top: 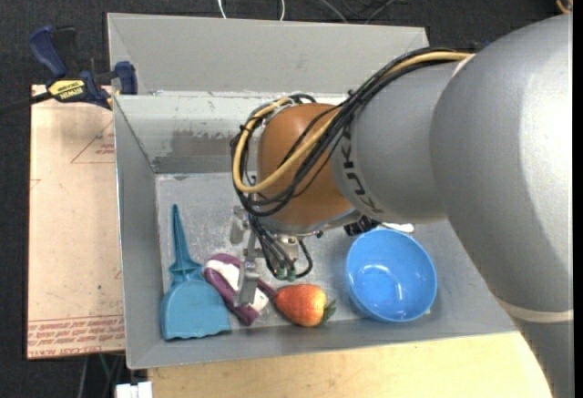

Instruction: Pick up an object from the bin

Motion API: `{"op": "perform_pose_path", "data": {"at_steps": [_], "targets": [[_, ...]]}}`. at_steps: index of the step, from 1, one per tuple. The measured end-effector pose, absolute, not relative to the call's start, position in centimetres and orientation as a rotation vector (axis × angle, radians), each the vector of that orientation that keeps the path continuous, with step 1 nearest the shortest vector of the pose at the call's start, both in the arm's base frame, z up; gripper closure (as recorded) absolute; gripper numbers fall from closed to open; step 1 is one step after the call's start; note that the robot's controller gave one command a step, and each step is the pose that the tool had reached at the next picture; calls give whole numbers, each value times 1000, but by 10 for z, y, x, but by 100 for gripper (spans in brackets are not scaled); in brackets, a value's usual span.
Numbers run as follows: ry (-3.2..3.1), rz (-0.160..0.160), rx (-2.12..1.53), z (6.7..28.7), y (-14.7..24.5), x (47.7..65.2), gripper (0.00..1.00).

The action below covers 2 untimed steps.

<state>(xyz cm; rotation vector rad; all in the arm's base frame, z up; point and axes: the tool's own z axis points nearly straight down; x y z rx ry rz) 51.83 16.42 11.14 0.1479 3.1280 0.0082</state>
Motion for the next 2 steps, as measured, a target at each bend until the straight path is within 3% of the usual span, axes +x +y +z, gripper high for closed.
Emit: {"op": "perform_pose_path", "data": {"at_steps": [1, 2], "targets": [[3114, 6, 390, 100, 179, 504, 0], [3104, 9, 435, 69, 163, 502, 0]]}}
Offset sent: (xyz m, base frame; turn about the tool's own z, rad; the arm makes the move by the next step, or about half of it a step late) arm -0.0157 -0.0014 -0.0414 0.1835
